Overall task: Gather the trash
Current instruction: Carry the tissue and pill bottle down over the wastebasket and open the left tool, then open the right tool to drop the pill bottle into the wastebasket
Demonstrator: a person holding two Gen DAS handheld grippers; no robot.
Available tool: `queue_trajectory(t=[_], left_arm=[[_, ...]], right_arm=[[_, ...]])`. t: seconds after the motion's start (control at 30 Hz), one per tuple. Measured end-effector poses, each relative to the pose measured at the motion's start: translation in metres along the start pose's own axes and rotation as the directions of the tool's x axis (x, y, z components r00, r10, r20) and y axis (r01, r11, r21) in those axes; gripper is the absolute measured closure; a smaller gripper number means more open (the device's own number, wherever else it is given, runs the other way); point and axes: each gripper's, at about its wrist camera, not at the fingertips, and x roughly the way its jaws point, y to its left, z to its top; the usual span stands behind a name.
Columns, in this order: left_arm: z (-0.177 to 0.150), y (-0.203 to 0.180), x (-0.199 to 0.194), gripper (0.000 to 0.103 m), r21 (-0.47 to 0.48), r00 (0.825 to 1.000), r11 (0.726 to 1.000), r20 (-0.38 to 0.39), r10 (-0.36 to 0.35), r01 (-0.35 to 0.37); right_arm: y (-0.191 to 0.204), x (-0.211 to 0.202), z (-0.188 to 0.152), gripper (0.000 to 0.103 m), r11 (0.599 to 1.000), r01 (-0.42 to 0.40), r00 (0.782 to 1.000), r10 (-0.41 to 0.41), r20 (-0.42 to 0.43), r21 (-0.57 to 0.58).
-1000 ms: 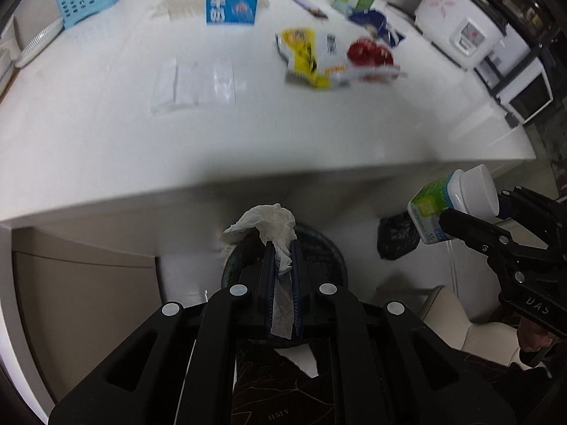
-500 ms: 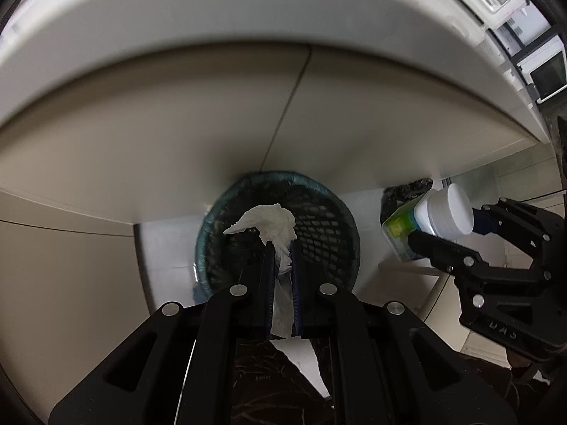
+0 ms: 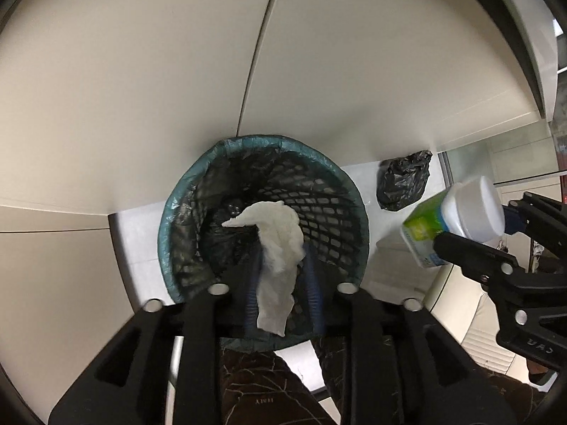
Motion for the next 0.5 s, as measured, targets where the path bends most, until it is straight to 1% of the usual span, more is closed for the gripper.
queue_trajectory(t=[0.07, 0.1, 0.17, 0.33, 0.5], left_arm=[[0.001, 0.001, 0.004, 0.048, -0.009, 1.000, 1.000, 0.014, 0.001, -0.001], [0.000, 0.002, 0.004, 0.045, -0.016, 1.000, 1.000, 0.022, -0.007, 0.007], [0.000, 0.004, 0.002, 0.032, -0.027, 0.999, 1.000, 0.036, -0.005, 0.006], [-0.006, 0.017, -0.008, 0.011, -0.071, 0.996, 0.997, 0.075, 0.047, -0.042], [-0.015, 0.038, -0.023, 0.009, -0.110, 0.992, 0.990, 0.083, 0.095, -0.085]], right_arm=[[-0.001, 0.003, 0.001, 0.063, 1.000, 0.004, 1.000, -0.004, -0.004, 0.002], [-0.001, 0.004, 0.001, 0.063, 1.000, 0.007, 1.000, -0.007, -0.005, 0.002], [0.001, 0.005, 0.002, 0.063, 1.000, 0.009, 1.000, -0.009, -0.003, -0.002], [0.004, 0.006, 0.004, 0.063, 1.000, -0.003, 1.000, 0.003, 0.003, 0.001], [0.015, 0.013, 0.010, 0.063, 1.000, -0.027, 1.000, 0.027, 0.006, -0.005]])
